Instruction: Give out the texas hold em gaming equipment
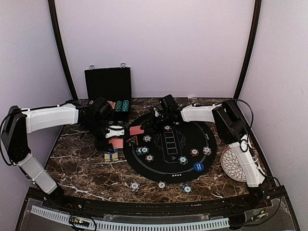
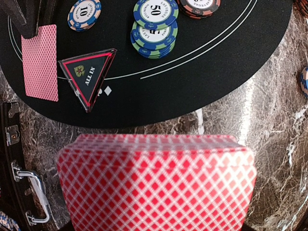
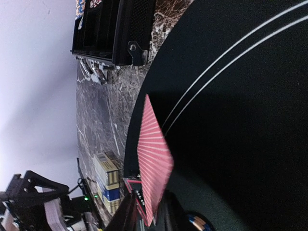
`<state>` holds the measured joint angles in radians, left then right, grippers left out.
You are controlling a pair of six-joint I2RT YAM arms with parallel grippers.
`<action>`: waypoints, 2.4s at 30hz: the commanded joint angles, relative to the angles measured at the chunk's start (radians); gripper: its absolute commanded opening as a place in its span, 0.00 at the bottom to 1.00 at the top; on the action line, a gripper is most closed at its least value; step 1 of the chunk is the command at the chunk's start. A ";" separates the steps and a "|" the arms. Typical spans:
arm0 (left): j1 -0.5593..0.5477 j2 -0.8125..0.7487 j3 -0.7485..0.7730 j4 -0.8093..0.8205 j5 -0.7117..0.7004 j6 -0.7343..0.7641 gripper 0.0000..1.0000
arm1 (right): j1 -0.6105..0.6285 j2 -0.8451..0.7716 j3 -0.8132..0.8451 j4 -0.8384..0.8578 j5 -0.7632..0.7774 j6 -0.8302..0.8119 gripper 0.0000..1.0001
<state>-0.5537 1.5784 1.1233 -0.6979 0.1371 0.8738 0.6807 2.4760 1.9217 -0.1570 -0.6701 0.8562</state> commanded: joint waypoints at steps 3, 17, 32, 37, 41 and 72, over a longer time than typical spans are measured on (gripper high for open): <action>0.000 -0.014 0.019 -0.008 0.014 -0.015 0.00 | 0.009 -0.048 0.011 -0.049 0.075 -0.063 0.43; -0.002 -0.032 0.015 -0.014 0.021 -0.028 0.00 | 0.021 -0.308 -0.249 0.048 0.157 -0.086 0.69; -0.001 -0.036 0.092 -0.043 0.085 -0.092 0.00 | 0.179 -0.426 -0.562 0.563 -0.035 0.199 0.77; -0.002 -0.035 0.109 -0.060 0.094 -0.098 0.00 | 0.194 -0.401 -0.579 0.677 -0.068 0.282 0.76; -0.002 -0.035 0.111 -0.062 0.093 -0.097 0.00 | 0.204 -0.374 -0.567 0.707 -0.084 0.307 0.75; -0.002 -0.019 0.160 -0.090 0.128 -0.101 0.00 | 0.233 -0.137 -0.375 0.955 -0.159 0.558 0.64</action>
<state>-0.5537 1.5745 1.2442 -0.7601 0.2321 0.7742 0.8993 2.3085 1.4921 0.7506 -0.8074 1.3933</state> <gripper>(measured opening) 0.676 0.640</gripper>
